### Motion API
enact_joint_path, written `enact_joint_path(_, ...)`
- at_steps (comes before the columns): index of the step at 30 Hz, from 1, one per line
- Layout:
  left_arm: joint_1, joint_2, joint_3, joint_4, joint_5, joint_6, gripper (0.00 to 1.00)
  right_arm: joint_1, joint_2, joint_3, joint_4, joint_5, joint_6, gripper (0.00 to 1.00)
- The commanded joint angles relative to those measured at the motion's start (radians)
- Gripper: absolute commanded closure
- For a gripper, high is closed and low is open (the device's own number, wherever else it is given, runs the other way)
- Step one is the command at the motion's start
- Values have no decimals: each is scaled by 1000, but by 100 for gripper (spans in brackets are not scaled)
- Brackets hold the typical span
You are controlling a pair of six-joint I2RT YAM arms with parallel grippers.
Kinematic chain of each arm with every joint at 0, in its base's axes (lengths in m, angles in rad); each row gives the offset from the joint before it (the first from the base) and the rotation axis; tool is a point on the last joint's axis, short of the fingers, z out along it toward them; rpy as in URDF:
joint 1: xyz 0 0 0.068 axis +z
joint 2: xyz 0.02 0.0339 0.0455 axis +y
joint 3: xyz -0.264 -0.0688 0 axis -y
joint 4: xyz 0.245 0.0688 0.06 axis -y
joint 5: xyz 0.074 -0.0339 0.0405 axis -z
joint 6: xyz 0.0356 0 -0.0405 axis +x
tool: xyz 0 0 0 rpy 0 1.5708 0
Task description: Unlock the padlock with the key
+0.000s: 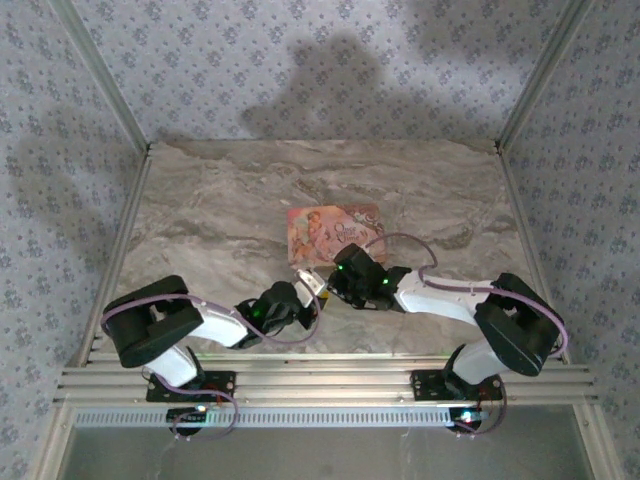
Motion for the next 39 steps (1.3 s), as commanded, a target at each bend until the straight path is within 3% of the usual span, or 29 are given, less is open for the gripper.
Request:
enact_joint_path(1,-6,-23,18,1,10,17,100,-6,-20,-9,-40,33,-7,92)
enact_joint_path(4,-6,-25,18,1,11,19,100,-4,-22,-8,-42,35,-5,100)
enact_joint_path(12,-6,-61,22,-36,15,31,100,-1,-58,-32,-26,57,29,100)
enact_joint_path(15,-6,-96,22,-68,10,32,83,-1,-88,-59,-12,78,53,100)
enact_joint_path(24,-5,-193,20,-166,-16,19,66,9,-136,-96,19,170,114,100)
enact_joint_path(39,3,-456,-76,-307,-105,-36,62,66,-155,-45,28,292,119,100)
